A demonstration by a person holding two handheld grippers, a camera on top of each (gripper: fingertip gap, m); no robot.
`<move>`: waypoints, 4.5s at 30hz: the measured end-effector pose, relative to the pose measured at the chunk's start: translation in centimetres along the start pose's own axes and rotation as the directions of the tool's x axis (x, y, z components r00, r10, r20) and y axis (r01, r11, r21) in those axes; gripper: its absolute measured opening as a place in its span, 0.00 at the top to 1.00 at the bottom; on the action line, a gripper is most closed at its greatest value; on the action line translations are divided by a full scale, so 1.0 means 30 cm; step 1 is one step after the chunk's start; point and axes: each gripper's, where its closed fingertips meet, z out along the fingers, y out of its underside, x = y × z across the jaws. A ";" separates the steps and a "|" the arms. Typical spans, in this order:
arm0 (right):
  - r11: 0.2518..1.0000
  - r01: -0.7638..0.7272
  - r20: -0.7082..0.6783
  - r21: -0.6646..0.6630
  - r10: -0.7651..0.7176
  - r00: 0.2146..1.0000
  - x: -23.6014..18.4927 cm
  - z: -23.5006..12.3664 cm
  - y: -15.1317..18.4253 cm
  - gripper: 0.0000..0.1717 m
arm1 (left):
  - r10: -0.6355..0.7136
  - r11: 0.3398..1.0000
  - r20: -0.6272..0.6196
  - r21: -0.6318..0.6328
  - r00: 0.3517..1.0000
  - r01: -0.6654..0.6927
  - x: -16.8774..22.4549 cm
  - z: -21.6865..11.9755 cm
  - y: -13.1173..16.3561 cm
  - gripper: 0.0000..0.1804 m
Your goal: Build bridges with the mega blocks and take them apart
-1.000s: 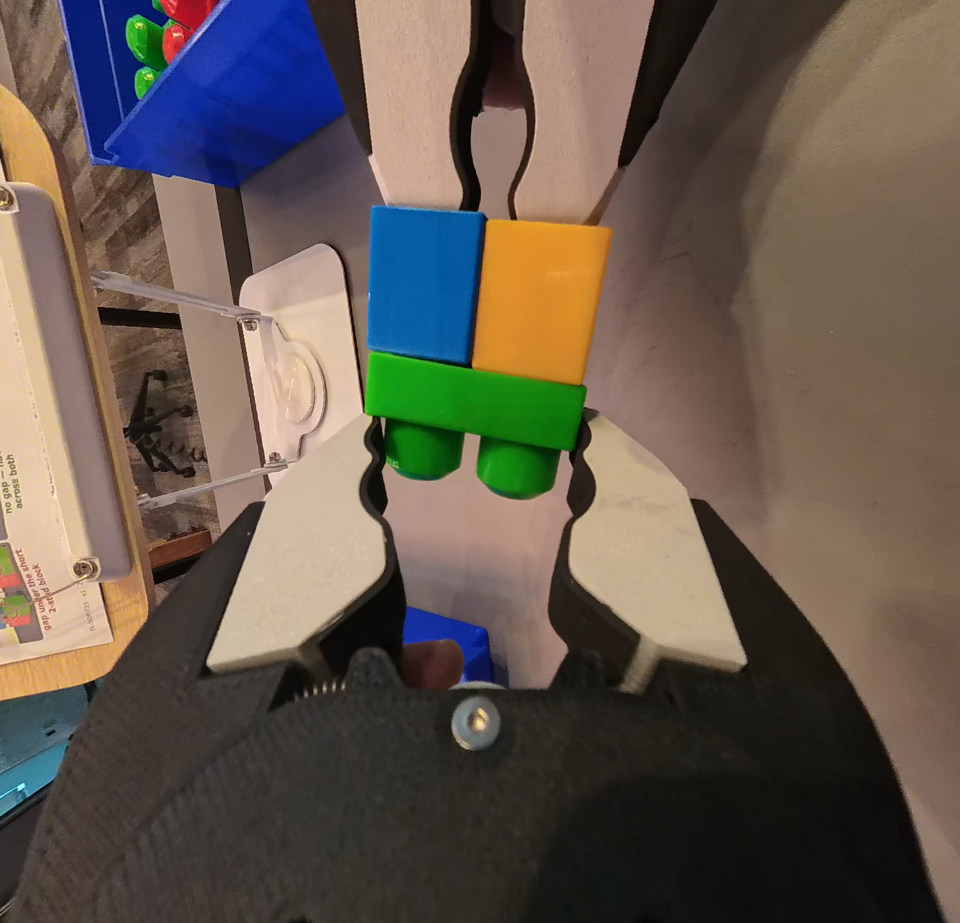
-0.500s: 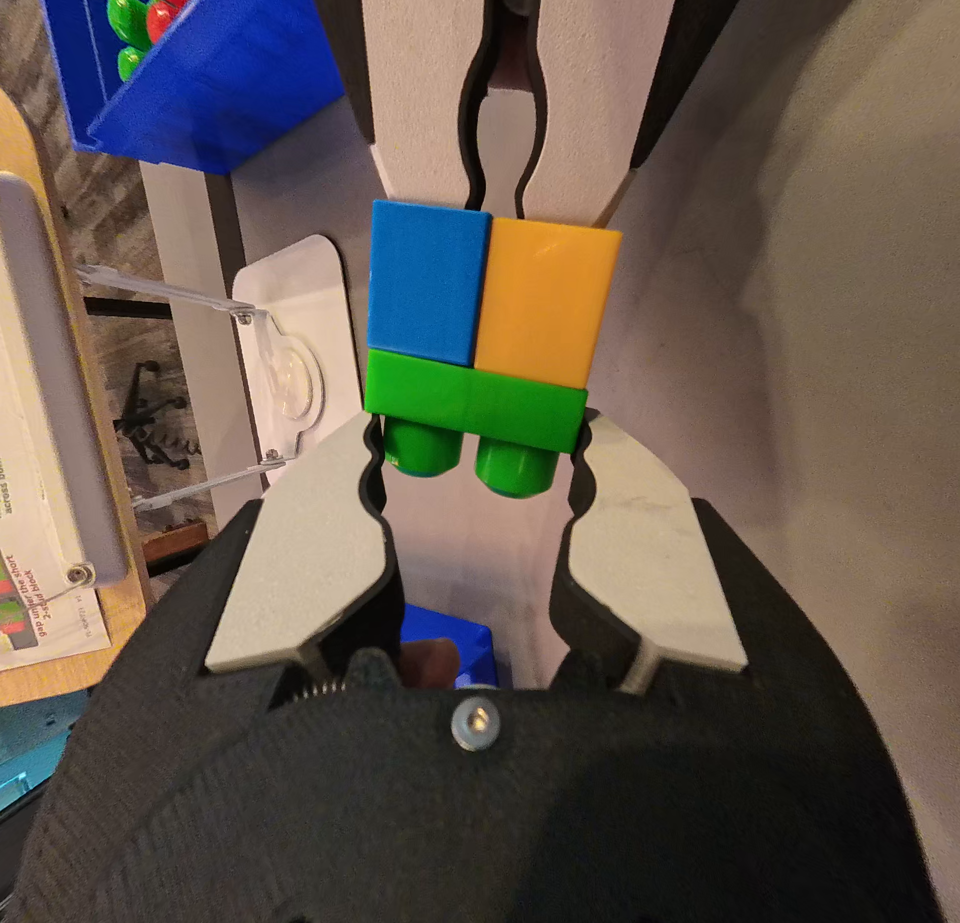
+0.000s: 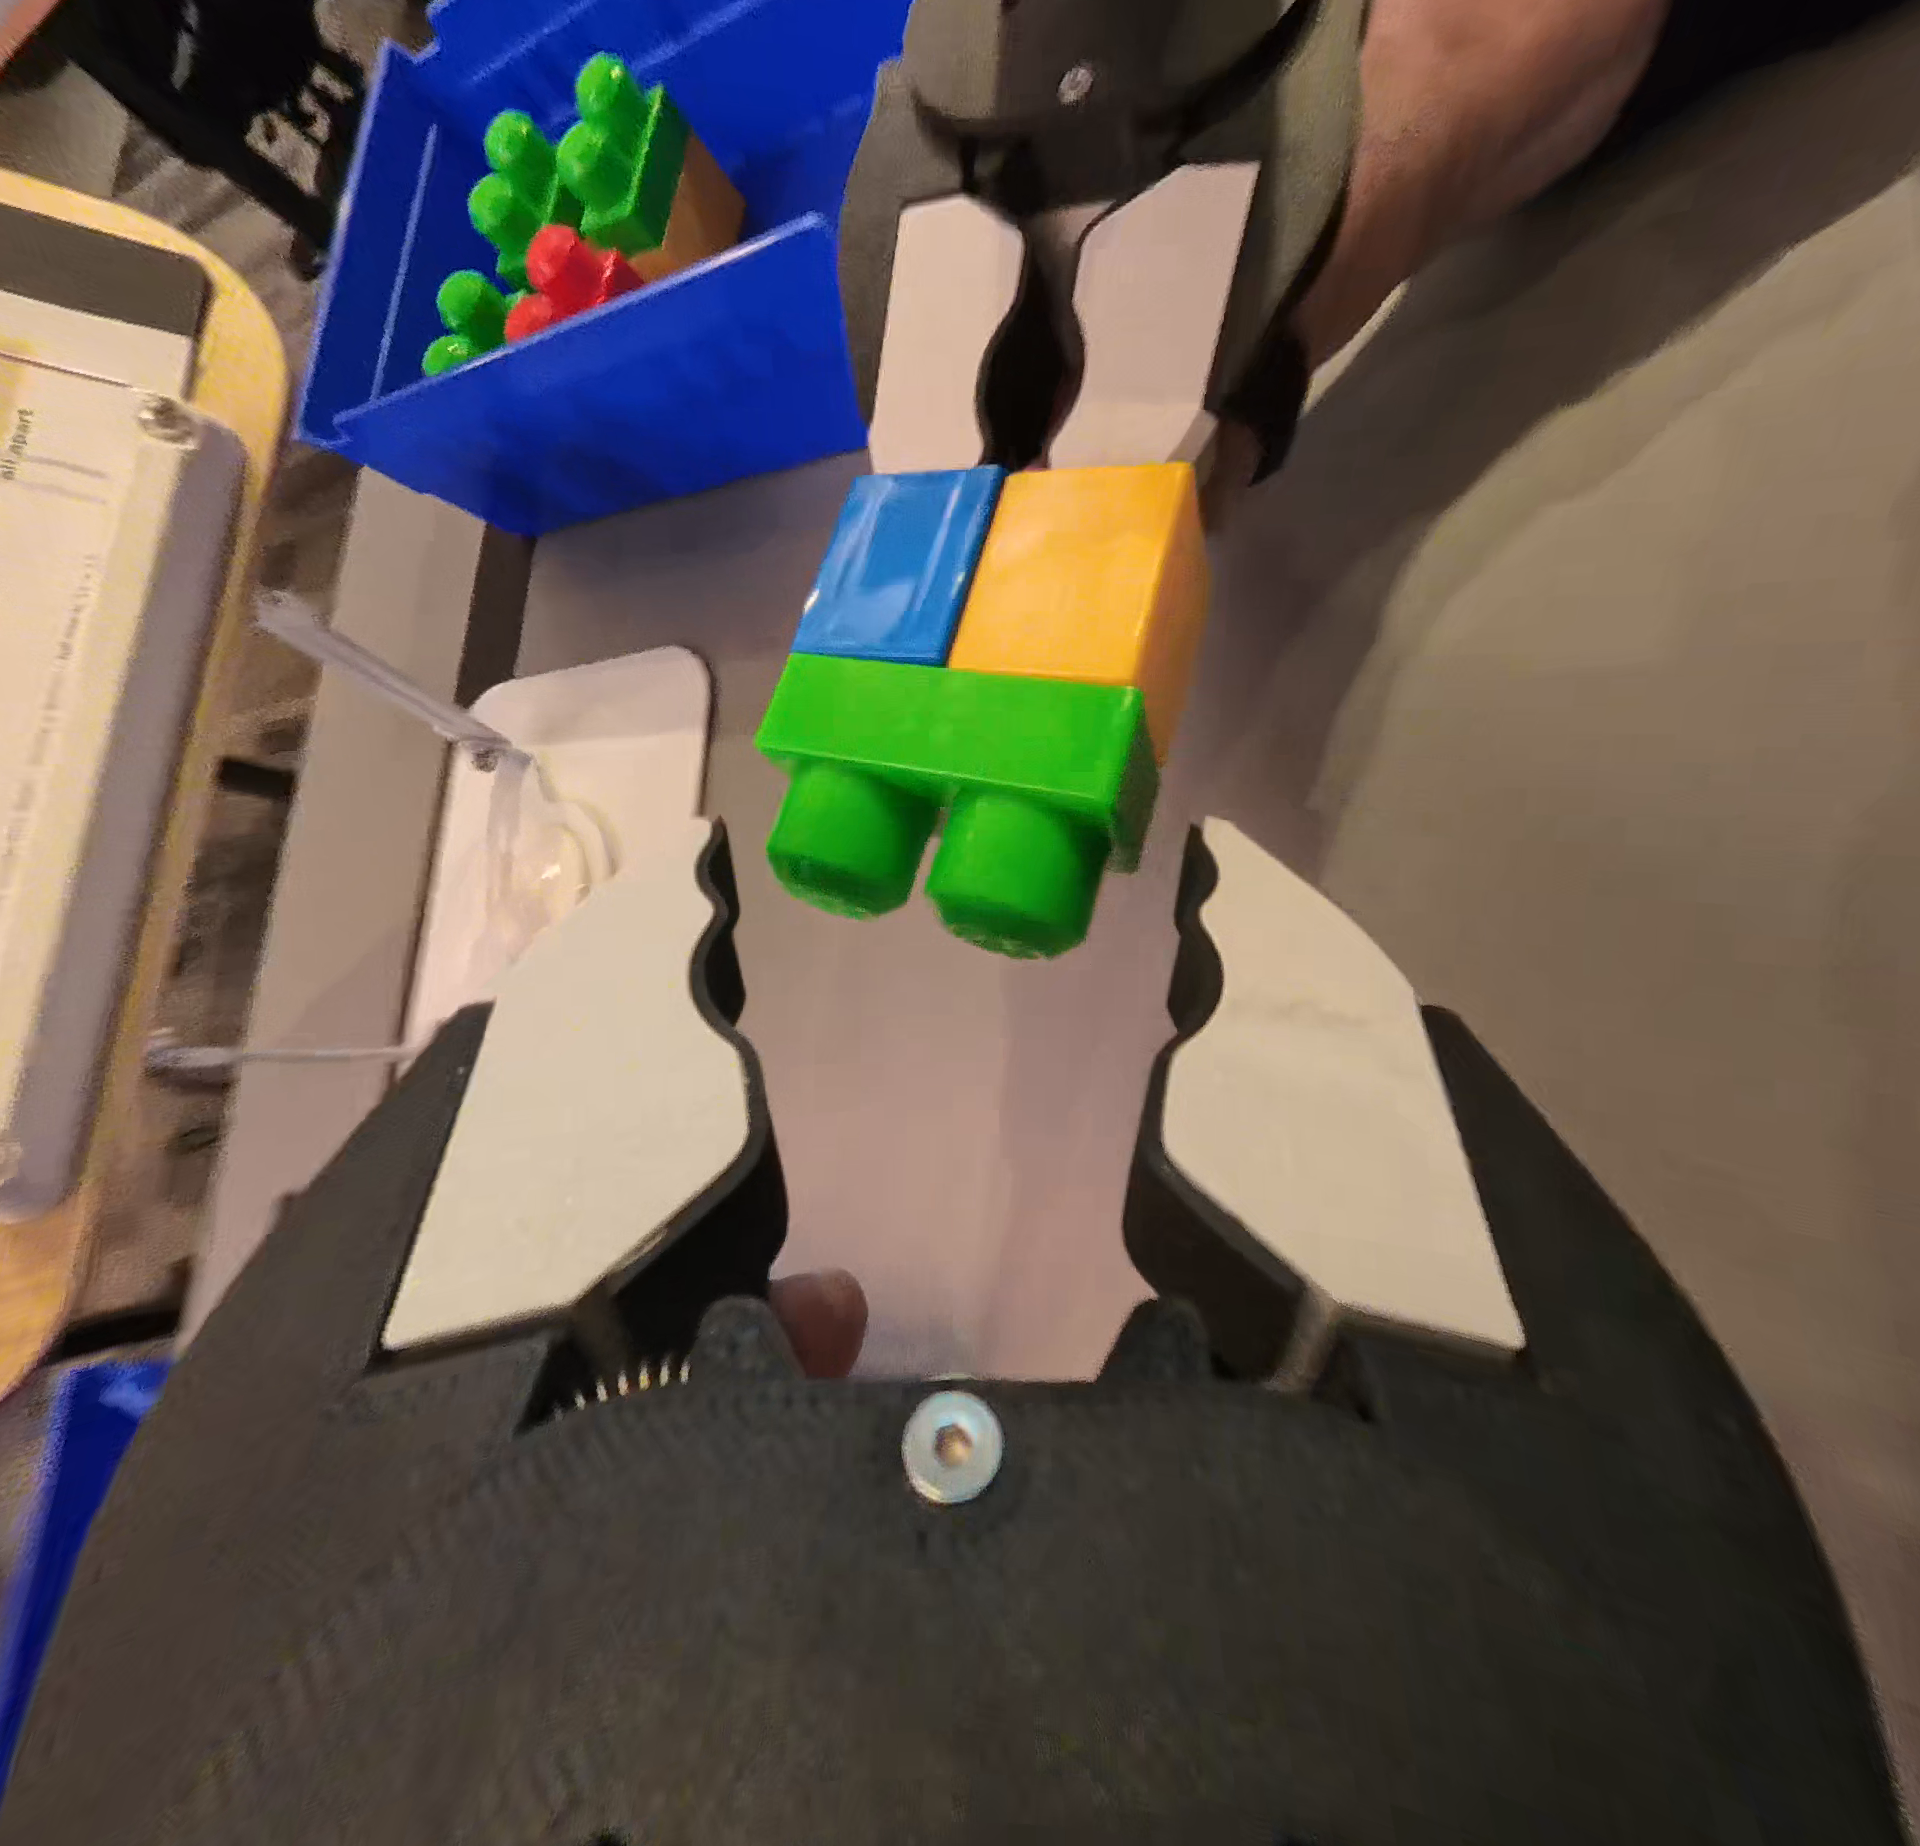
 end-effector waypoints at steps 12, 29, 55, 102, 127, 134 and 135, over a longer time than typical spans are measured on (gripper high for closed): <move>0.997 0.072 0.087 -0.001 -0.072 0.994 -0.077 0.018 -0.006 0.96 | -0.189 0.947 -0.289 0.200 0.939 0.252 0.090 0.019 -0.037 0.58; 0.999 0.049 0.085 0.009 -0.050 0.995 -0.058 0.002 -0.020 0.96 | -0.273 0.899 -0.318 0.252 0.908 0.358 0.069 0.022 -0.071 0.58; 0.999 -0.016 0.120 -0.045 0.021 0.993 -0.047 -0.004 0.006 0.94 | -0.500 0.673 -0.547 0.242 0.671 0.699 0.073 0.026 -0.042 0.58; 0.998 0.066 0.134 -0.016 -0.064 0.989 -0.065 -0.035 -0.030 0.98 | -0.278 0.928 -0.275 0.171 0.921 0.331 0.101 0.069 -0.025 0.59; 0.996 0.063 0.063 -0.058 -0.060 0.996 -0.002 -0.044 -0.007 0.97 | -0.173 0.984 0.003 0.040 0.985 0.172 0.050 0.079 0.093 0.58; 0.996 0.050 0.071 -0.073 -0.045 0.996 0.001 -0.041 0.007 1.00 | -0.145 0.990 0.062 0.011 0.988 0.144 0.040 0.079 0.104 0.58; 0.998 0.028 0.071 -0.062 -0.023 0.997 0.006 -0.044 0.003 1.00 | -0.129 0.992 0.090 -0.002 0.988 0.130 0.029 0.074 0.108 0.58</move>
